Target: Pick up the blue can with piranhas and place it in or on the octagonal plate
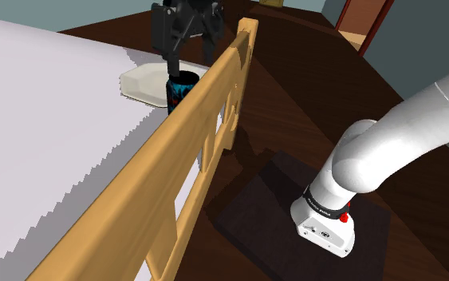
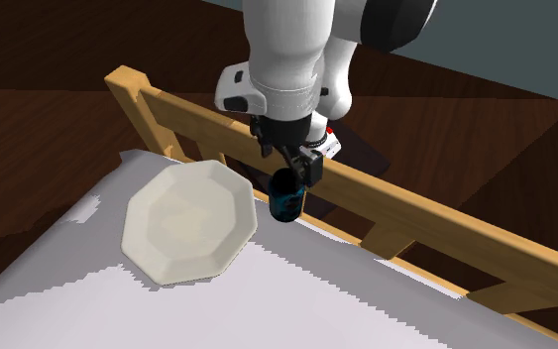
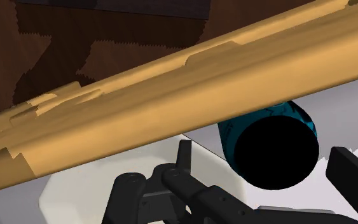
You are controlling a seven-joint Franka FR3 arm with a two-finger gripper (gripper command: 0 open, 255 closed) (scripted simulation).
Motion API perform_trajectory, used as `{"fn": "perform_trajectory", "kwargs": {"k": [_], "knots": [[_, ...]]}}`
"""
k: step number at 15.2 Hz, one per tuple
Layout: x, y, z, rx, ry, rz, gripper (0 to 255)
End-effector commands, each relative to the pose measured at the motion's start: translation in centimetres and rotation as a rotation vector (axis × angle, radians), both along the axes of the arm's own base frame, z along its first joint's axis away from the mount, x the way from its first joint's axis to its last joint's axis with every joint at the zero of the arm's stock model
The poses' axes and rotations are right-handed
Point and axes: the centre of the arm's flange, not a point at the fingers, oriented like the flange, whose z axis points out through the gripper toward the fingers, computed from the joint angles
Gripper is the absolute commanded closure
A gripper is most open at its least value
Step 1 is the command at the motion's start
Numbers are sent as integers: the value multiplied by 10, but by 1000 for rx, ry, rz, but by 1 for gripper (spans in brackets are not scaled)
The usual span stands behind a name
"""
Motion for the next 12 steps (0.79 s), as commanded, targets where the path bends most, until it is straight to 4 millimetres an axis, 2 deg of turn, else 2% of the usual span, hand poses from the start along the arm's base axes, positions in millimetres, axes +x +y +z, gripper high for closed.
{"fn": "perform_trajectory", "kwargs": {"k": [1, 8, 12], "knots": [[2, 16, 0, 0, 4, -5, 0], [2, 16, -40, 0, 4, -5, 0], [2, 16, -40, 0, 4, -5, 0]]}}
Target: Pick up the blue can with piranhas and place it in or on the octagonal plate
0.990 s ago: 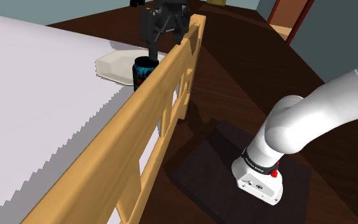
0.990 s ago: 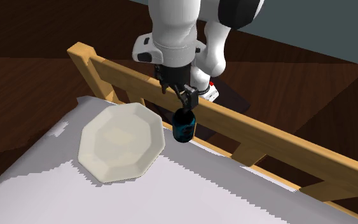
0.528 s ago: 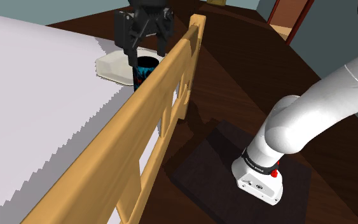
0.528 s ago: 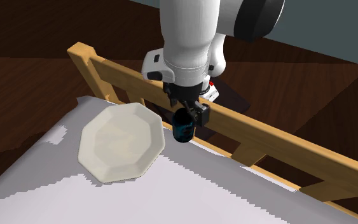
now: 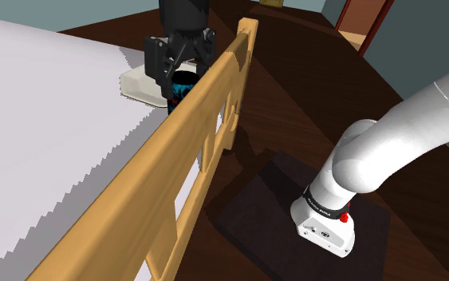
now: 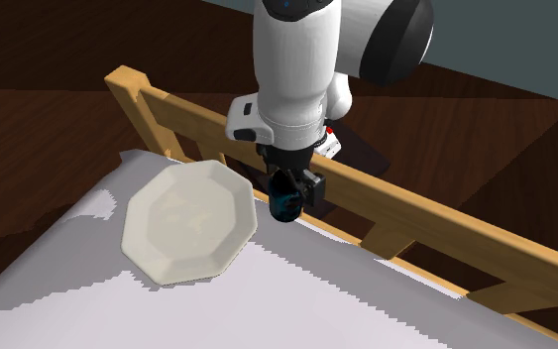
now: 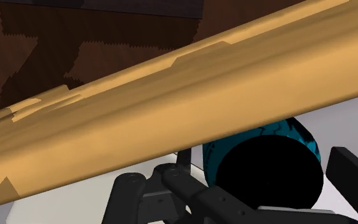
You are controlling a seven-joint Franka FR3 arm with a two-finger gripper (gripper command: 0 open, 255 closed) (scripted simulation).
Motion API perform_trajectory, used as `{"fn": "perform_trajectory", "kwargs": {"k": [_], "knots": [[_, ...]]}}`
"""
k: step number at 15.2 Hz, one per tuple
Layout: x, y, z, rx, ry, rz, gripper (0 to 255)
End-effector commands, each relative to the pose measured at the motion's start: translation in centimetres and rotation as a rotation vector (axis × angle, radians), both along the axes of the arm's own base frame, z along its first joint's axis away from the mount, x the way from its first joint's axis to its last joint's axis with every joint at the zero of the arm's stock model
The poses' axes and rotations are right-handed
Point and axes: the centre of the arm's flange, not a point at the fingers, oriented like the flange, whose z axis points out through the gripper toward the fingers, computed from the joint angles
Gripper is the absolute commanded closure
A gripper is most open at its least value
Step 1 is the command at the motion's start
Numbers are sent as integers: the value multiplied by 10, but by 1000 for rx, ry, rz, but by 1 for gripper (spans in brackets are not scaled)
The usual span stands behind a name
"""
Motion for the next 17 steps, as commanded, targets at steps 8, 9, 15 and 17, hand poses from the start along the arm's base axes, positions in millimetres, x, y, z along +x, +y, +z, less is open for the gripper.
{"fn": "perform_trajectory", "kwargs": {"k": [8, 9, 15, 17], "knots": [[0, 0, 0, 0, 0, 0, 255], [0, 0, 0, 0, 0, 0, 255], [0, 0, 5, 0, 0, 0, 255], [0, 0, 15, 0, 0, 0, 255]]}}
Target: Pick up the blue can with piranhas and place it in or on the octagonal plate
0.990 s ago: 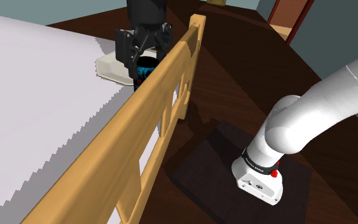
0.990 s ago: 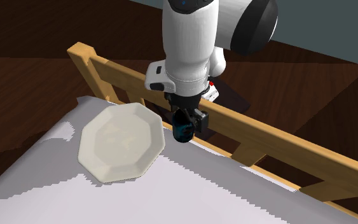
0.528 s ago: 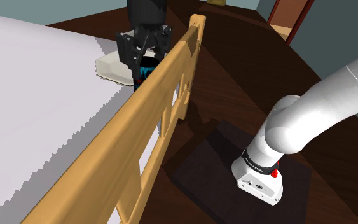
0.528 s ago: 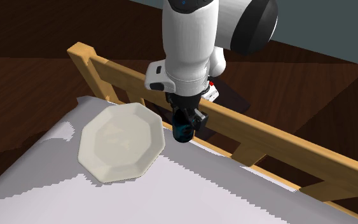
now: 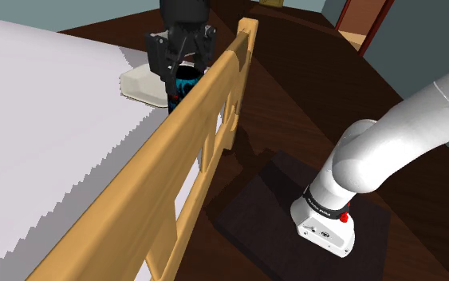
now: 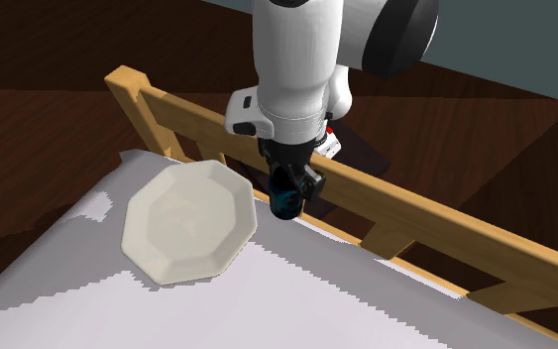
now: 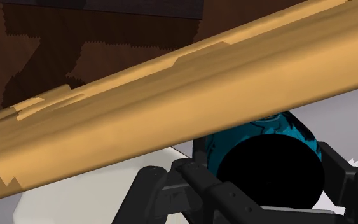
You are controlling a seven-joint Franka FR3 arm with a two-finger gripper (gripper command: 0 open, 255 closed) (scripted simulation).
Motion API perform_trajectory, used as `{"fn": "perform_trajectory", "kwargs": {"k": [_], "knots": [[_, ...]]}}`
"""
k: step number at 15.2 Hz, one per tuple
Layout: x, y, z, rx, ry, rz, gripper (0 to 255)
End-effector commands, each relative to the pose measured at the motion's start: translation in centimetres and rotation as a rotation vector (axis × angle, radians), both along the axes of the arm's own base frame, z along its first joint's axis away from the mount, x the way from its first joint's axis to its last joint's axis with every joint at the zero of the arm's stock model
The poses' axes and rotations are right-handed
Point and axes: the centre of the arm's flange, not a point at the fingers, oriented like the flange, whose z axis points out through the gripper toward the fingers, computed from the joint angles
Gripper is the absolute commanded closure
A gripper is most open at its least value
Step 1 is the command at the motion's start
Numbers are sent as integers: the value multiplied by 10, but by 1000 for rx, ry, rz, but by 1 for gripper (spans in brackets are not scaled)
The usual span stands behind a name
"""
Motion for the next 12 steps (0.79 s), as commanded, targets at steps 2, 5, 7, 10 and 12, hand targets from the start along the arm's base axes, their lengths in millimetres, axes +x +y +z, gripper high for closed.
{"fn": "perform_trajectory", "kwargs": {"k": [2, 5, 7, 10, 12], "knots": [[1, 0, 15, 0, 0, 0, 255], [1, 0, 31, 0, 0, 0, 255], [1, 0, 42, 0, 0, 0, 255], [1, 0, 58, 0, 0, 0, 255], [1, 0, 68, 0, 0, 0, 255]]}}
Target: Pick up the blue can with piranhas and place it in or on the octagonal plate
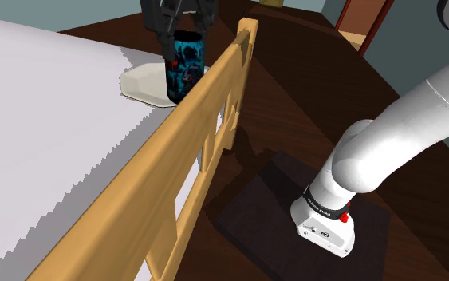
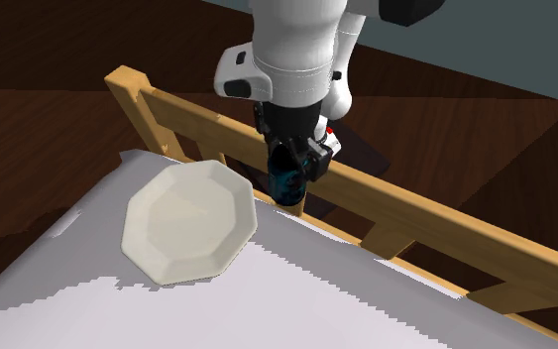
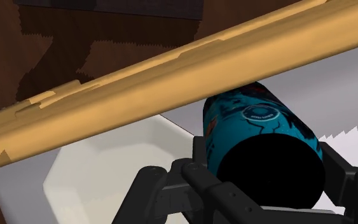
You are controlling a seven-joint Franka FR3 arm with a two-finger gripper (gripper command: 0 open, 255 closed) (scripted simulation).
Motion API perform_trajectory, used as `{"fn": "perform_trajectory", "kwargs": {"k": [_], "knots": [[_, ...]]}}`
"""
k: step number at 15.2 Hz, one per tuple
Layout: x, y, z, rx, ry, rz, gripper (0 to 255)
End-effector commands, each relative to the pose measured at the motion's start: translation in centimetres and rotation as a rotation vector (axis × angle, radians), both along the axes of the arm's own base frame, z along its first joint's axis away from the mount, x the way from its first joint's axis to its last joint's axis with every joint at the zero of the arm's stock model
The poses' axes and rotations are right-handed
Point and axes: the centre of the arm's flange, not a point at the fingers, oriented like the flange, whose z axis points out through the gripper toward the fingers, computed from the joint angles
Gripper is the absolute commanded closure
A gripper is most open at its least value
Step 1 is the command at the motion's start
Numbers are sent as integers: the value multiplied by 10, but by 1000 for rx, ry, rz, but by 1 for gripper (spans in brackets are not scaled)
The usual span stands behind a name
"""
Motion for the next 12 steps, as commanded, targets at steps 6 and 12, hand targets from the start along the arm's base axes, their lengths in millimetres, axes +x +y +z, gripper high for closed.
{"fn": "perform_trajectory", "kwargs": {"k": [6, 12], "knots": [[44, -27, 20, 0, 0, 0, 255], [111, -69, 32, 0, 0, 0, 255]]}}
